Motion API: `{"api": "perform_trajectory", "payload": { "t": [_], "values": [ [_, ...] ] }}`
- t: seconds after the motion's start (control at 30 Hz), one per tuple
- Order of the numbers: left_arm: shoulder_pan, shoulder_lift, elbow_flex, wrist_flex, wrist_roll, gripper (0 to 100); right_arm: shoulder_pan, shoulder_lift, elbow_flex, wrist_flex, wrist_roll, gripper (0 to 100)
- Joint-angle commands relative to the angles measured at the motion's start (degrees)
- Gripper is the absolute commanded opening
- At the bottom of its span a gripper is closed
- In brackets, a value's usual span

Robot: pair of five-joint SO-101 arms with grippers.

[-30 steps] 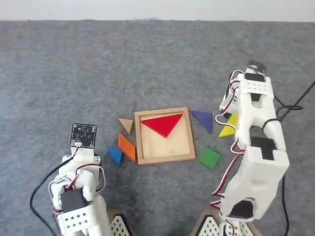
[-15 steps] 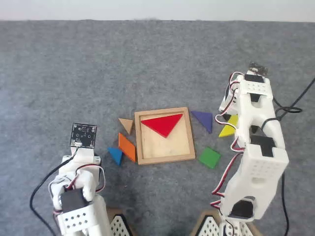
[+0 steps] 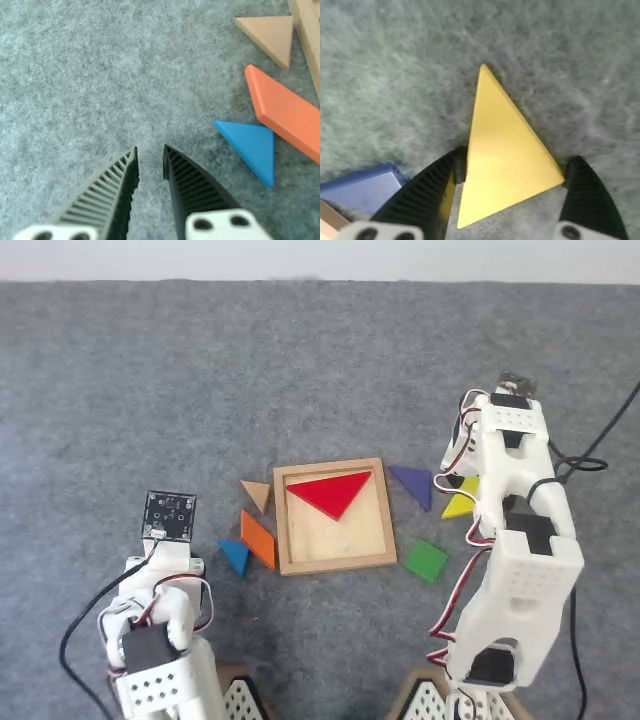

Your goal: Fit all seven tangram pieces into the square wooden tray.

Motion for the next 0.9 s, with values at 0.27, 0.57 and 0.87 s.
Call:
{"api": "perform_trajectory", "payload": {
  "t": [0.27,0.57,0.87],
  "values": [
    [-0.4,-1.0,-0.6,0.3,0.4,8,-6.9,-14.1,-2.2,8.0,7.0,22.7],
    [-0.4,-1.0,-0.6,0.3,0.4,8,-21.7,-18.2,-2.0,11.9,7.3,22.7],
    [-0.4,-1.0,-0.6,0.3,0.4,8,-39.3,-18.0,-2.1,10.9,7.3,22.7]
  ]
}}
